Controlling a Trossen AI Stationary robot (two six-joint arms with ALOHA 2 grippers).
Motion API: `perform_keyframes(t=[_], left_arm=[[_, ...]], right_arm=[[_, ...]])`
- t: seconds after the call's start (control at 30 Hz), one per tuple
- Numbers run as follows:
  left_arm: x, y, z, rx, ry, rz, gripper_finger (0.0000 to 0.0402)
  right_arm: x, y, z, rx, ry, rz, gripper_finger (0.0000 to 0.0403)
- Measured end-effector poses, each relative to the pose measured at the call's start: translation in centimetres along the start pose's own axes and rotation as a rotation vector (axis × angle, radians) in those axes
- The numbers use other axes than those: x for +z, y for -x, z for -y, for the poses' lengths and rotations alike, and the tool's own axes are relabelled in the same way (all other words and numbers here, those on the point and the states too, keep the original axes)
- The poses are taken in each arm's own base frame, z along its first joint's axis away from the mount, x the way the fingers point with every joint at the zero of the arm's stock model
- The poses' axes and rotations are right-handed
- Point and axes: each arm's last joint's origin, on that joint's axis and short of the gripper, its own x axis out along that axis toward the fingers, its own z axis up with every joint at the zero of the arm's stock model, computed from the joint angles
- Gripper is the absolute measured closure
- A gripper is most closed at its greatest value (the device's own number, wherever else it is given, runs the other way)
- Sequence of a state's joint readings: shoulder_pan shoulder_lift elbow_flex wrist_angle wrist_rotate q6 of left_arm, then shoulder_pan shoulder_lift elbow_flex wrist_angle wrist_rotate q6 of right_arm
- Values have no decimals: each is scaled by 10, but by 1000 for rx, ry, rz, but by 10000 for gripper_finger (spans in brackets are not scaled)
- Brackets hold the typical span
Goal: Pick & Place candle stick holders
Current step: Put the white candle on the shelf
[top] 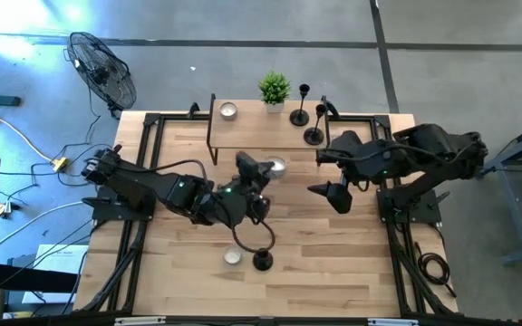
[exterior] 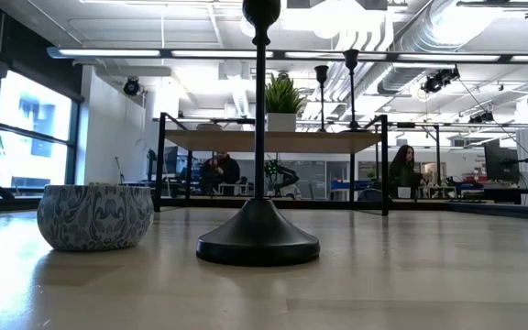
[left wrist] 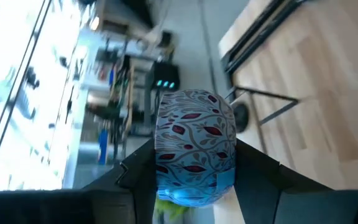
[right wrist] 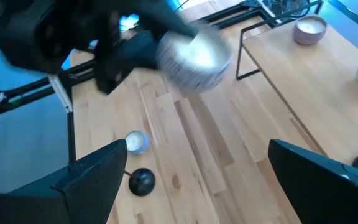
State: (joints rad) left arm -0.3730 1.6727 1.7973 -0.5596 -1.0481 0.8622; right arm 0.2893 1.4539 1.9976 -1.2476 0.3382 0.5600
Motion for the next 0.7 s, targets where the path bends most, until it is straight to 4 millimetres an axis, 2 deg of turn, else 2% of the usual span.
perform_keyframes(t=[0.1, 0.23, 0.43, 0.57, 0.7], left_arm=[[-6, -4, -3, 51, 50, -75, 240], [-25, -9, -9, 88, 107, -197, 240], [-63, -12, -26, 72, 265, -306, 240], [-80, -16, -36, 77, 316, -355, 240], [-93, -29, -43, 41, 363, -386, 240]], right_arm=[[0, -1, -1, 0, 11, -4, 18], [-1, 0, -3, 3, 33, -1, 18], [-7, 3, -12, 15, 68, 4, 18], [-11, 7, -19, 21, 92, 11, 18], [-16, 10, -25, 35, 109, 8, 18]])
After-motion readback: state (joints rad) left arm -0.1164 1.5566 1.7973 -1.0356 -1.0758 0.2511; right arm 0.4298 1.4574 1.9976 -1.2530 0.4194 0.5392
